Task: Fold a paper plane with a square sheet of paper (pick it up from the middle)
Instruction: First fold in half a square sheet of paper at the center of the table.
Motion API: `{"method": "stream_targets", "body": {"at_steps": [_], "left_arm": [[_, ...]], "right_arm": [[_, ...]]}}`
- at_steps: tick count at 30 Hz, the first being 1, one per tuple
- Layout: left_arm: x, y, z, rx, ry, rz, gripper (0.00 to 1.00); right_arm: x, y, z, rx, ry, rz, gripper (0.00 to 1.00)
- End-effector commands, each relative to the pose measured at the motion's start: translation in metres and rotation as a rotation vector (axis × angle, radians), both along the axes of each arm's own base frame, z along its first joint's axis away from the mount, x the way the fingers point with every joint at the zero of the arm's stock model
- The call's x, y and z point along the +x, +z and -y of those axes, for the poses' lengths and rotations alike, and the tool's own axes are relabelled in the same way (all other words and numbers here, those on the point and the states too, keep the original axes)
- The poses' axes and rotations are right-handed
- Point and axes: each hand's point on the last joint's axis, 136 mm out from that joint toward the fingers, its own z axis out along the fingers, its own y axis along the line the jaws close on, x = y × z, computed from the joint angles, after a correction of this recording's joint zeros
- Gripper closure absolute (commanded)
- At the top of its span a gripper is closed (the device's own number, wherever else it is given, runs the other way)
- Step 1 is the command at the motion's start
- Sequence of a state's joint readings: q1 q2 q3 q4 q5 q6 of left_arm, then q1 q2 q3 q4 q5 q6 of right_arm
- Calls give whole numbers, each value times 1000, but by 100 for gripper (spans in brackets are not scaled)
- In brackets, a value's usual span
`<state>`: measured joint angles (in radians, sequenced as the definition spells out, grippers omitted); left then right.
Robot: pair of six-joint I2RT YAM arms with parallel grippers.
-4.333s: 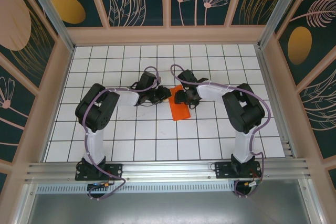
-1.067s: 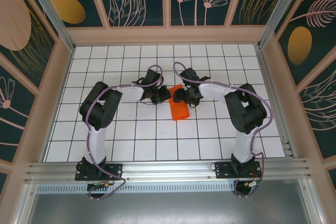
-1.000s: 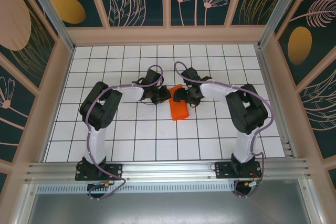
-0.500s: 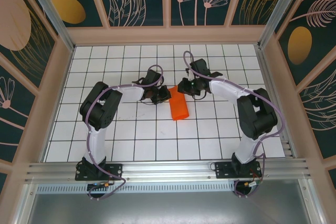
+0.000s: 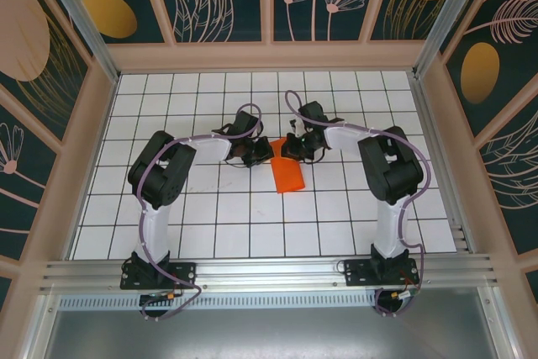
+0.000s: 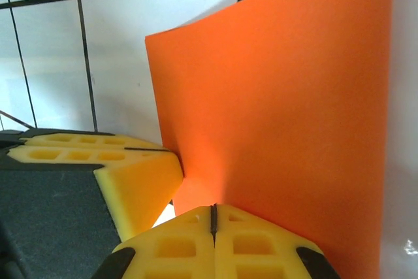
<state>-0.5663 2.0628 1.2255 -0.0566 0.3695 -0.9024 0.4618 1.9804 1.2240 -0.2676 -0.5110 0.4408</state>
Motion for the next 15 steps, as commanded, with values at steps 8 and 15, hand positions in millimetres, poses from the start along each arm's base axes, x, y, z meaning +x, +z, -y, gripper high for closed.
{"method": "stream_targets", "body": {"at_steps": [8,15], "left_arm": [[-38,-76,-53,269,62,-182,89],[-41,-79,-55,277,68,-190,89]], "right_arm": [[-11,-23,28,-22,16,-15,97],[-19,-24,37,-18,37,3,98]]}}
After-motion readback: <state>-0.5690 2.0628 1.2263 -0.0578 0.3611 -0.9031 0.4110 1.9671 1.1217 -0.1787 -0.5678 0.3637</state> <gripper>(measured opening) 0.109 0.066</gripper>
